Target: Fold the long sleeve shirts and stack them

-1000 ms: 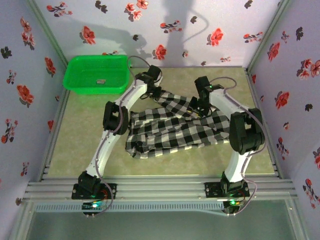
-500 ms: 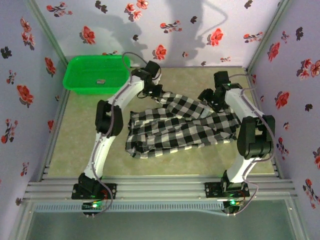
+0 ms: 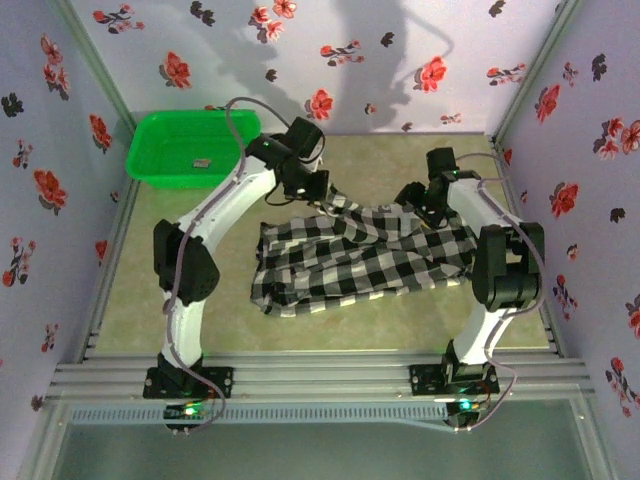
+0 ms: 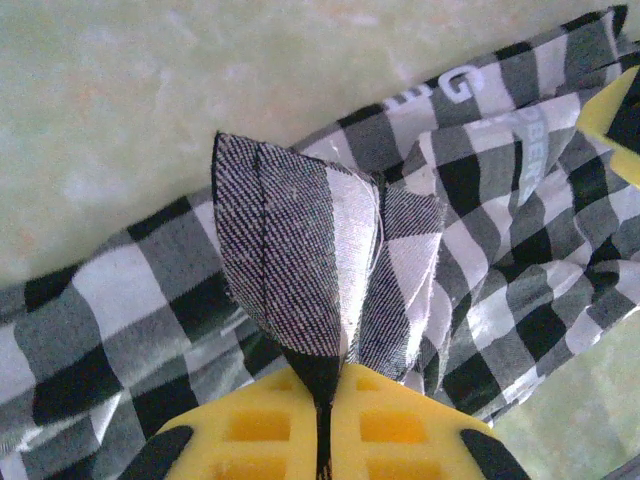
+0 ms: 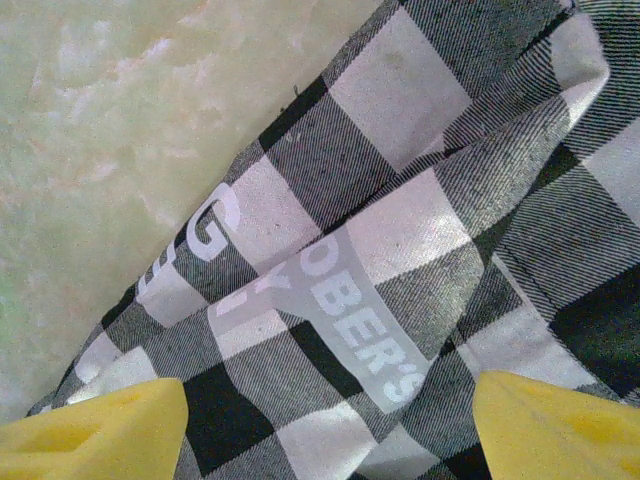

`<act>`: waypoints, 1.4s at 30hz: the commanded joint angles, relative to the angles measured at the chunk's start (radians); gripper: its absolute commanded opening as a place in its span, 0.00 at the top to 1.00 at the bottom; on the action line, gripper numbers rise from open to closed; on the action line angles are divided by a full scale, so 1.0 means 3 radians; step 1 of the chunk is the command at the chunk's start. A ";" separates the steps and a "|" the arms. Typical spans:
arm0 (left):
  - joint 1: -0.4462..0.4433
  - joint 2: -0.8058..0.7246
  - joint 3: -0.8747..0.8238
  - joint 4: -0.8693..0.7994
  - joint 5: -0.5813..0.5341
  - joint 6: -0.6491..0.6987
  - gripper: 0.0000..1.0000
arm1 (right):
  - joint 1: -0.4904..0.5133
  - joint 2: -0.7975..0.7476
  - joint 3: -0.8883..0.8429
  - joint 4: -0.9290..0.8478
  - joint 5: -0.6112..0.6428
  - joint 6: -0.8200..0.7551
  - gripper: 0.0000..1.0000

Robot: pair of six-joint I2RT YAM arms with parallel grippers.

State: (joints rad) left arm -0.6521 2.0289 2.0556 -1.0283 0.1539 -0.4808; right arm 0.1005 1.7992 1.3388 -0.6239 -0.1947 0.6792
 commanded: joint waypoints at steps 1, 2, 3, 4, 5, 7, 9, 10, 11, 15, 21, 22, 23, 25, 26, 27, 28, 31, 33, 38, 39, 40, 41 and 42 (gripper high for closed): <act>-0.0083 -0.0119 -0.0071 -0.0274 -0.0089 -0.0251 0.98 | -0.0028 0.0091 -0.0085 0.0090 -0.0084 -0.0086 0.23; -0.0103 -0.0120 -0.0087 -0.0313 -0.0141 -0.0270 0.98 | -0.0027 0.0101 -0.0095 0.0108 -0.0093 -0.0094 0.23; -0.0124 -0.0124 -0.0124 -0.0335 -0.0183 -0.0295 0.98 | -0.0024 0.0113 -0.0103 0.0125 -0.0110 -0.0101 0.23; -0.0137 -0.0140 -0.0185 -0.0339 -0.0227 -0.0320 0.98 | -0.0027 0.0127 -0.0119 0.0145 -0.0136 -0.0106 0.23; -0.0150 -0.0153 -0.0248 -0.0330 -0.0260 -0.0338 0.98 | -0.0024 0.0137 -0.0121 0.0159 -0.0160 -0.0115 0.23; -0.0153 -0.0190 -0.0400 -0.0295 -0.0374 -0.0379 0.97 | -0.0023 0.0160 -0.0121 0.0173 -0.0193 -0.0140 0.23; -0.0153 -0.0230 -0.0550 -0.0228 -0.0478 -0.0412 0.97 | -0.0026 0.0183 -0.0135 0.0208 -0.0237 -0.0157 0.23; -0.0154 -0.0244 -0.0622 -0.0175 -0.0514 -0.0434 0.97 | -0.0025 0.0198 -0.0133 0.0212 -0.0252 -0.0155 0.23; -0.0155 -0.0247 -0.0664 -0.0149 -0.0542 -0.0443 0.97 | -0.0024 0.0214 -0.0127 0.0220 -0.0271 -0.0157 0.23; -0.0153 -0.0244 -0.0812 -0.0044 -0.0668 -0.0483 0.97 | -0.0022 0.0277 -0.0106 0.0267 -0.0368 -0.0157 0.23; -0.0171 -0.0239 -0.0858 0.0009 -0.0825 -0.0473 0.96 | -0.0023 0.0360 -0.0086 0.0259 -0.0404 -0.0187 0.23; -0.0182 -0.0235 -0.0895 0.0008 -0.0851 -0.0473 0.96 | -0.0024 0.0367 -0.0086 0.0259 -0.0413 -0.0187 0.23; -0.0188 -0.0238 -0.0927 0.0007 -0.0868 -0.0478 0.96 | -0.0023 0.0379 -0.0085 0.0259 -0.0418 -0.0181 0.23; -0.0209 -0.0236 -0.1028 -0.0002 -0.0906 -0.0493 0.96 | -0.0024 0.0402 -0.0081 0.0257 -0.0434 -0.0186 0.23; -0.0214 -0.0238 -0.1075 -0.0003 -0.0928 -0.0498 0.96 | -0.0023 0.0407 -0.0080 0.0259 -0.0438 -0.0188 0.23; -0.0222 -0.0227 -0.1129 0.0007 -0.0949 -0.0508 0.95 | -0.0023 0.0417 -0.0086 0.0259 -0.0440 -0.0192 0.23; -0.0219 -0.0218 -0.1173 0.0032 -0.0962 -0.0509 0.95 | -0.0020 0.0423 -0.0086 0.0262 -0.0449 -0.0196 0.23; -0.0229 -0.0153 -0.1234 0.0065 -0.1029 -0.0504 0.95 | -0.0014 0.0439 -0.0096 0.0257 -0.0453 -0.0198 0.23; -0.0235 -0.0136 -0.1275 0.0107 -0.1099 -0.0504 0.95 | -0.0010 0.0435 -0.0096 0.0258 -0.0457 -0.0197 0.23; -0.0249 -0.0132 -0.1367 0.0151 -0.1283 -0.0528 0.95 | 0.0007 0.0433 -0.0109 0.0259 -0.0497 -0.0192 0.22; -0.0259 -0.0136 -0.1390 0.0172 -0.1319 -0.0525 0.95 | 0.0007 0.0435 -0.0115 0.0257 -0.0501 -0.0190 0.22; -0.0255 -0.0139 -0.1414 0.0194 -0.1326 -0.0530 0.95 | 0.0010 0.0434 -0.0115 0.0264 -0.0502 -0.0192 0.22; -0.0258 -0.0132 -0.1427 0.0205 -0.1330 -0.0539 0.94 | 0.0011 0.0437 -0.0112 0.0264 -0.0506 -0.0197 0.22; -0.0263 -0.0118 -0.1432 0.0207 -0.1350 -0.0551 0.92 | 0.0015 0.0441 -0.0111 0.0261 -0.0511 -0.0198 0.22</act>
State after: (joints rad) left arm -0.7219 1.9888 1.6409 -0.9699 -0.1925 -0.6231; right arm 0.0986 1.9171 1.3071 -0.5457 -0.3283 0.6346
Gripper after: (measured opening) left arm 0.074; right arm 0.780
